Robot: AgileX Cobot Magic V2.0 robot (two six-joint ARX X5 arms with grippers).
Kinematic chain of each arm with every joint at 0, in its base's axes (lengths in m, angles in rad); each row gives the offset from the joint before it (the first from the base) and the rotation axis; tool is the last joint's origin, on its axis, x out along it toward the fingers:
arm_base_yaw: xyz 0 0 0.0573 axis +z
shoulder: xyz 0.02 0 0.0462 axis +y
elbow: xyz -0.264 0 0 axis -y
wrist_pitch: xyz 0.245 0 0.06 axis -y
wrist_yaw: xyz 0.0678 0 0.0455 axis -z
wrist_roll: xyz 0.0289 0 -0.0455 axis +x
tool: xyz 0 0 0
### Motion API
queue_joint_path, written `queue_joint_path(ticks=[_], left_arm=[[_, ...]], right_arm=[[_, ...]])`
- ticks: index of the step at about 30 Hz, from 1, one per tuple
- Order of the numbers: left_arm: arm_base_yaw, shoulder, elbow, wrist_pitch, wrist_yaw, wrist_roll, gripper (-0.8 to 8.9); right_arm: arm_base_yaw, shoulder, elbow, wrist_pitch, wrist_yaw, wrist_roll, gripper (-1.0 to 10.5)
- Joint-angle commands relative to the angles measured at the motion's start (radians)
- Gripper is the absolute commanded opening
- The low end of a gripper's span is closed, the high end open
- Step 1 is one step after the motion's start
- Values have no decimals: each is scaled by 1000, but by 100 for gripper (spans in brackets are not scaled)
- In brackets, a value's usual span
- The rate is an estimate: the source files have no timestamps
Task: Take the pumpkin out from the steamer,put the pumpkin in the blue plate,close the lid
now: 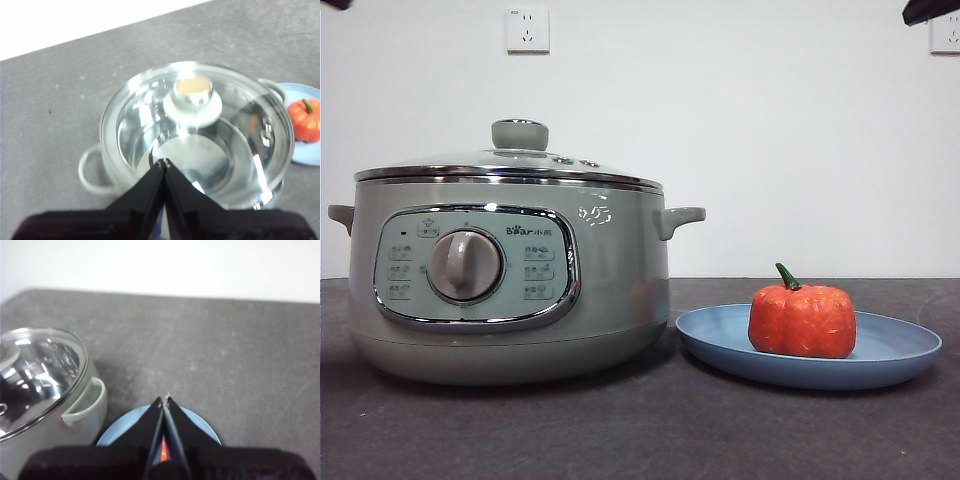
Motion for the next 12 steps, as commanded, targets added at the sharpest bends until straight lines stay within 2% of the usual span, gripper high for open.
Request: queue_joint_path(ticks=[1, 3, 5, 6, 12], left_arm=[[-2, -103, -97, 32, -2, -1, -8], [-2, -147, -125, 0, 0, -87, -3], [-2, -151, -125, -45, 2, -189, -1], [-2, -150, -125, -66, 0, -209, -1], [-2, -145, -125, -124, 0, -208, -1]], right_arm=[[2, -42, -71, 39, 4, 16, -16], [-1, -44, -74, 10, 12, 68, -16], [-1, -44, -74, 1, 34, 75, -16], [-1, -44, -74, -1, 49, 74, -16], [0, -44, -74, -19, 59, 74, -16]])
